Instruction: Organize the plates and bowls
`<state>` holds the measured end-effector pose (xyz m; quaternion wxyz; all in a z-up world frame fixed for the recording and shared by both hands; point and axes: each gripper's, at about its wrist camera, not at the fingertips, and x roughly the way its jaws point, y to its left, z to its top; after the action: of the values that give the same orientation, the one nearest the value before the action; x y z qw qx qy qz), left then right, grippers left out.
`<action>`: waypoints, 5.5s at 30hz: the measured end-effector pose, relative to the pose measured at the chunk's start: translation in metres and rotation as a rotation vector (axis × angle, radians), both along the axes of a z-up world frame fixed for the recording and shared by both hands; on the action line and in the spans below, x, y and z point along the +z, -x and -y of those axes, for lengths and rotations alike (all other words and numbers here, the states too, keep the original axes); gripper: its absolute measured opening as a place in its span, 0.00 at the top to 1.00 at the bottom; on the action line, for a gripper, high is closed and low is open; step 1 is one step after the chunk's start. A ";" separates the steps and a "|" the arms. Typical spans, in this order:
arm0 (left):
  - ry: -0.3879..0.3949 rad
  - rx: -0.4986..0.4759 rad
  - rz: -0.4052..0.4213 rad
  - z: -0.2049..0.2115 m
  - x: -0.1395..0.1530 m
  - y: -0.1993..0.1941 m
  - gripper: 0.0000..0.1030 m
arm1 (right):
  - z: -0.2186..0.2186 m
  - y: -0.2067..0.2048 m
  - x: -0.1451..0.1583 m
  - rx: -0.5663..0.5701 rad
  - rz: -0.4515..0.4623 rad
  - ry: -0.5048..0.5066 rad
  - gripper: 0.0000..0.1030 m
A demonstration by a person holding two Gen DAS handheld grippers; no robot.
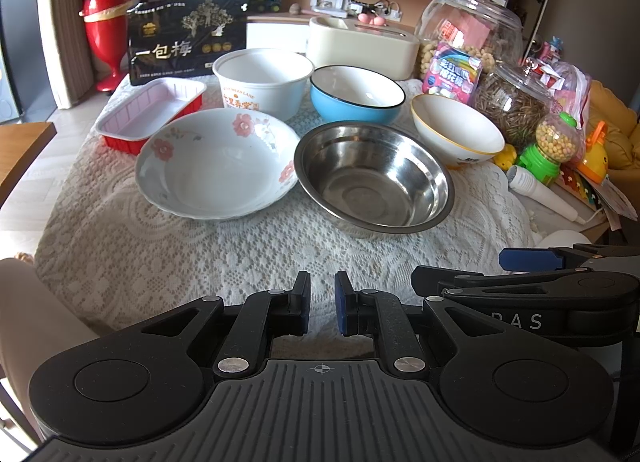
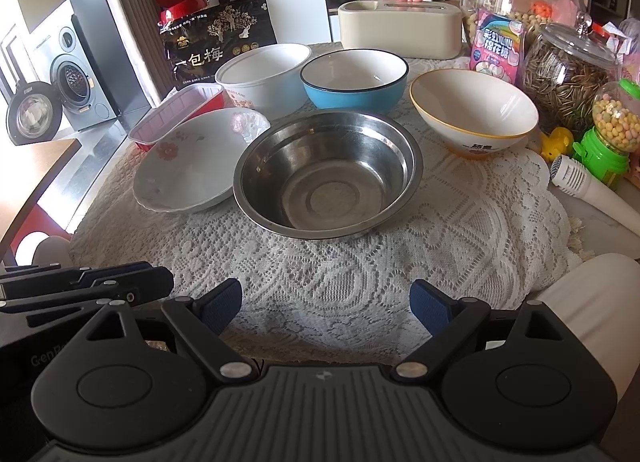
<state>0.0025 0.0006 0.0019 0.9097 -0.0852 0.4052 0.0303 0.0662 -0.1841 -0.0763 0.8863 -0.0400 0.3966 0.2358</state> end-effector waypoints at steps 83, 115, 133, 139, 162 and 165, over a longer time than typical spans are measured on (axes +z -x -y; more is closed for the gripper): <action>0.275 0.044 0.049 -0.069 -0.044 -0.127 0.84 | -0.017 -0.138 -0.040 -0.102 0.043 -0.011 0.48; 0.408 -0.047 -0.031 -0.056 -0.052 -0.130 0.73 | -0.004 -0.150 -0.047 -0.041 -0.128 0.037 0.64; 0.468 -0.052 0.014 -0.073 -0.040 -0.121 0.75 | -0.016 -0.153 -0.046 -0.010 -0.107 0.103 0.62; 0.592 -0.028 -0.028 -0.085 -0.051 -0.127 0.75 | -0.015 -0.152 -0.045 -0.007 -0.116 0.086 0.62; 0.454 0.001 -0.167 -0.062 -0.058 -0.148 0.78 | -0.007 -0.152 -0.046 -0.001 -0.117 0.042 0.62; 0.411 -0.017 -0.152 -0.049 -0.066 -0.156 0.73 | -0.007 -0.152 -0.047 0.002 -0.117 0.044 0.62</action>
<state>0.1583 0.0496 -0.0637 0.8404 -0.2627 0.4709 -0.0544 0.2180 -0.1767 -0.1228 0.8604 -0.0458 0.4526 0.2297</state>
